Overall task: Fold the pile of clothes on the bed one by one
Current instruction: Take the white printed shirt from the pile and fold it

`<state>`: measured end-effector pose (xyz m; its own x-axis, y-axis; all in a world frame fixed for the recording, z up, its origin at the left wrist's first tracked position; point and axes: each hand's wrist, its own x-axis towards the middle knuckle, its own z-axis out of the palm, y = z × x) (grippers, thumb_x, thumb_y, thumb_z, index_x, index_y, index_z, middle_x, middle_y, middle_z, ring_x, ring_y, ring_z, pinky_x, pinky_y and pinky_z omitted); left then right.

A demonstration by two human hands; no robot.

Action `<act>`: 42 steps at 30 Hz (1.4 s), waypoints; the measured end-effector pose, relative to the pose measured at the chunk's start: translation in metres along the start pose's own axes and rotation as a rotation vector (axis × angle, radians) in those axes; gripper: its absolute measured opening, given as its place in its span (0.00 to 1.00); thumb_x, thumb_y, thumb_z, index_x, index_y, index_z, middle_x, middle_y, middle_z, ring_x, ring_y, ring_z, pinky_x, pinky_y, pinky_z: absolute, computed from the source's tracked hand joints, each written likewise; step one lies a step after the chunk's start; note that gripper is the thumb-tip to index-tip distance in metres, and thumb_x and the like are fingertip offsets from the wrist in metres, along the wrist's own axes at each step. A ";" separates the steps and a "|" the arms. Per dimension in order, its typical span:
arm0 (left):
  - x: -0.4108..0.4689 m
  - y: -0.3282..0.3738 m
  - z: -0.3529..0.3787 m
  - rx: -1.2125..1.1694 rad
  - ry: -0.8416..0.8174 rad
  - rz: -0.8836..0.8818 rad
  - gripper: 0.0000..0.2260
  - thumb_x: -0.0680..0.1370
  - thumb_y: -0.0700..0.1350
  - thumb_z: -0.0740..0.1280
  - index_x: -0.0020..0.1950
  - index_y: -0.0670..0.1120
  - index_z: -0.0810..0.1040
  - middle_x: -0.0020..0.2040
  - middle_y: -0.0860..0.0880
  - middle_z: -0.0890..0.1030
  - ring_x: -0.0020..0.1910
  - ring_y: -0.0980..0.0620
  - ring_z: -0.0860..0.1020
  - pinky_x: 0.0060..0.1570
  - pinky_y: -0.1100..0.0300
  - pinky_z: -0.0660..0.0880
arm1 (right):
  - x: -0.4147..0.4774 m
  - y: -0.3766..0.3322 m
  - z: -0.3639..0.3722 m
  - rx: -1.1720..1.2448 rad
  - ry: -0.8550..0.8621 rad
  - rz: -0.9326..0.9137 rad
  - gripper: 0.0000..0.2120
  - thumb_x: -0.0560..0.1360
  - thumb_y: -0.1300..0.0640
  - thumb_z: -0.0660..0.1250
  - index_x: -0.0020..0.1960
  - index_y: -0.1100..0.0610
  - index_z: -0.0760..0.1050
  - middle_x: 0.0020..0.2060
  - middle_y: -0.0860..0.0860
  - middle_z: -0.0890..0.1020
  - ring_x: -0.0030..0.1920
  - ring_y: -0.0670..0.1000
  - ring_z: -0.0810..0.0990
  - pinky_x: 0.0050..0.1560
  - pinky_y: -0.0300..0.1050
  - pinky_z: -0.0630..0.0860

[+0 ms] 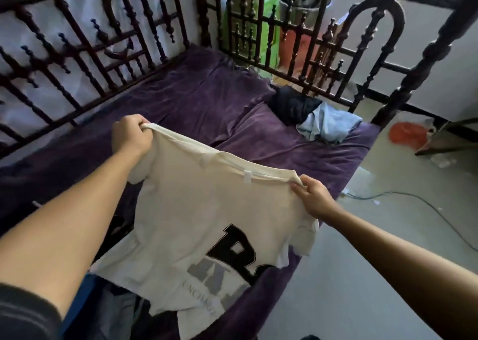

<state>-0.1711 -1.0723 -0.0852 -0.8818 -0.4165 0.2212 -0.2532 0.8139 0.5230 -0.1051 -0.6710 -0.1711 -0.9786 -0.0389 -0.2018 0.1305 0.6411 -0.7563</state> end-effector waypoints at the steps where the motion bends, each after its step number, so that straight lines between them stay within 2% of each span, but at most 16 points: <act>1: 0.006 0.011 0.017 -0.001 -0.033 0.002 0.10 0.74 0.37 0.61 0.47 0.43 0.82 0.46 0.38 0.82 0.49 0.36 0.77 0.45 0.51 0.74 | 0.013 0.012 -0.005 -0.011 0.026 0.040 0.14 0.79 0.50 0.63 0.40 0.59 0.70 0.32 0.47 0.72 0.36 0.49 0.70 0.38 0.49 0.66; 4: 0.027 0.046 0.062 -0.042 -0.082 0.004 0.11 0.74 0.37 0.60 0.47 0.42 0.82 0.46 0.39 0.83 0.48 0.37 0.78 0.43 0.54 0.72 | 0.054 0.039 -0.025 -0.040 0.115 0.116 0.15 0.79 0.48 0.62 0.41 0.58 0.70 0.34 0.50 0.76 0.39 0.54 0.74 0.41 0.51 0.69; 9: 0.070 0.101 0.135 -0.045 -0.122 -0.001 0.10 0.74 0.38 0.60 0.47 0.41 0.82 0.47 0.38 0.82 0.49 0.37 0.77 0.44 0.55 0.70 | 0.141 0.077 -0.069 -0.133 0.201 0.164 0.14 0.78 0.44 0.60 0.39 0.51 0.65 0.38 0.52 0.78 0.43 0.59 0.75 0.41 0.52 0.69; 12: 0.102 0.134 0.185 -0.039 -0.132 -0.023 0.10 0.73 0.37 0.60 0.46 0.42 0.81 0.46 0.39 0.82 0.47 0.39 0.76 0.41 0.58 0.67 | 0.205 0.106 -0.087 -0.210 0.193 0.183 0.12 0.79 0.43 0.58 0.45 0.51 0.68 0.44 0.56 0.79 0.46 0.61 0.75 0.42 0.52 0.69; 15: 0.133 0.163 0.244 -0.011 -0.159 -0.069 0.10 0.73 0.38 0.60 0.45 0.43 0.81 0.46 0.40 0.82 0.47 0.39 0.77 0.41 0.57 0.69 | 0.272 0.141 -0.096 -0.261 0.131 0.207 0.13 0.79 0.43 0.56 0.48 0.53 0.68 0.47 0.61 0.79 0.49 0.64 0.75 0.44 0.54 0.70; 19: 0.171 0.192 0.327 0.033 -0.213 -0.123 0.11 0.73 0.38 0.60 0.48 0.43 0.81 0.48 0.40 0.82 0.50 0.39 0.77 0.45 0.55 0.72 | 0.356 0.186 -0.099 -0.314 0.022 0.292 0.13 0.79 0.44 0.54 0.51 0.53 0.68 0.49 0.61 0.78 0.49 0.64 0.75 0.44 0.54 0.71; 23: 0.189 0.198 0.398 0.066 -0.277 -0.177 0.12 0.77 0.43 0.62 0.58 0.43 0.78 0.59 0.40 0.76 0.57 0.40 0.74 0.57 0.50 0.73 | 0.413 0.228 -0.093 -0.346 -0.088 0.352 0.10 0.79 0.47 0.55 0.54 0.51 0.70 0.51 0.58 0.80 0.50 0.62 0.76 0.45 0.52 0.71; 25: 0.183 0.191 0.422 0.129 -0.298 -0.179 0.13 0.78 0.44 0.63 0.61 0.44 0.76 0.61 0.40 0.73 0.59 0.40 0.73 0.57 0.50 0.71 | 0.429 0.243 -0.088 -0.388 -0.163 0.362 0.11 0.79 0.49 0.59 0.59 0.50 0.70 0.55 0.57 0.80 0.54 0.62 0.76 0.48 0.52 0.73; 26: 0.174 0.186 0.428 0.164 -0.316 -0.185 0.13 0.78 0.44 0.63 0.61 0.44 0.76 0.61 0.40 0.73 0.59 0.40 0.72 0.57 0.50 0.71 | 0.433 0.248 -0.085 -0.442 -0.209 0.355 0.15 0.78 0.50 0.60 0.64 0.51 0.68 0.57 0.58 0.79 0.56 0.62 0.76 0.50 0.52 0.73; 29: 0.120 0.170 0.433 0.179 -0.407 -0.243 0.13 0.77 0.40 0.63 0.60 0.43 0.76 0.59 0.39 0.73 0.59 0.39 0.72 0.54 0.49 0.70 | 0.424 0.254 -0.076 -0.639 -0.329 0.231 0.24 0.76 0.53 0.63 0.71 0.51 0.62 0.61 0.58 0.73 0.60 0.62 0.72 0.50 0.53 0.71; 31: 0.069 0.158 0.429 0.169 -0.477 -0.316 0.11 0.76 0.39 0.62 0.58 0.43 0.77 0.58 0.40 0.75 0.58 0.40 0.73 0.54 0.50 0.71 | 0.406 0.252 -0.070 -0.735 -0.383 0.047 0.23 0.75 0.56 0.63 0.69 0.50 0.65 0.61 0.55 0.72 0.60 0.59 0.71 0.49 0.52 0.71; 33: 0.016 0.146 0.422 0.173 -0.554 -0.407 0.10 0.77 0.40 0.62 0.56 0.44 0.79 0.56 0.42 0.78 0.56 0.41 0.75 0.52 0.52 0.72 | 0.385 0.251 -0.062 -0.780 -0.449 -0.156 0.15 0.75 0.57 0.63 0.62 0.51 0.72 0.57 0.52 0.75 0.58 0.56 0.72 0.45 0.49 0.72; 35: -0.036 0.135 0.417 0.202 -0.637 -0.494 0.09 0.77 0.41 0.62 0.53 0.46 0.80 0.54 0.44 0.80 0.54 0.42 0.77 0.49 0.54 0.73 | 0.365 0.256 -0.055 -0.832 -0.603 -0.317 0.10 0.75 0.59 0.61 0.55 0.53 0.76 0.53 0.50 0.77 0.55 0.54 0.75 0.43 0.45 0.71; 37: -0.088 0.129 0.415 0.242 -0.732 -0.535 0.08 0.77 0.41 0.61 0.50 0.47 0.80 0.51 0.44 0.81 0.52 0.41 0.78 0.46 0.55 0.73 | 0.346 0.267 -0.051 -0.905 -0.853 -0.360 0.14 0.74 0.60 0.61 0.58 0.52 0.76 0.56 0.49 0.77 0.60 0.52 0.74 0.50 0.43 0.69; 39: -0.137 0.127 0.418 0.261 -0.842 -0.531 0.08 0.77 0.41 0.60 0.46 0.48 0.78 0.51 0.44 0.81 0.51 0.41 0.78 0.44 0.56 0.72 | 0.331 0.281 -0.050 -0.989 -1.062 -0.345 0.25 0.72 0.59 0.64 0.68 0.49 0.69 0.67 0.50 0.69 0.69 0.52 0.66 0.61 0.43 0.67; 42: -0.197 0.123 0.427 0.310 -0.979 -0.491 0.08 0.76 0.42 0.62 0.52 0.49 0.76 0.56 0.47 0.77 0.56 0.44 0.76 0.51 0.55 0.72 | 0.316 0.303 -0.048 -1.163 -1.090 -0.489 0.37 0.72 0.50 0.67 0.76 0.47 0.53 0.74 0.53 0.55 0.75 0.56 0.53 0.68 0.52 0.63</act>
<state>-0.1989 -0.7170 -0.4159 -0.5575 -0.3335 -0.7603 -0.6245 0.7718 0.1195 -0.3823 -0.4523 -0.4339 -0.2617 -0.5542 -0.7902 -0.8035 0.5787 -0.1398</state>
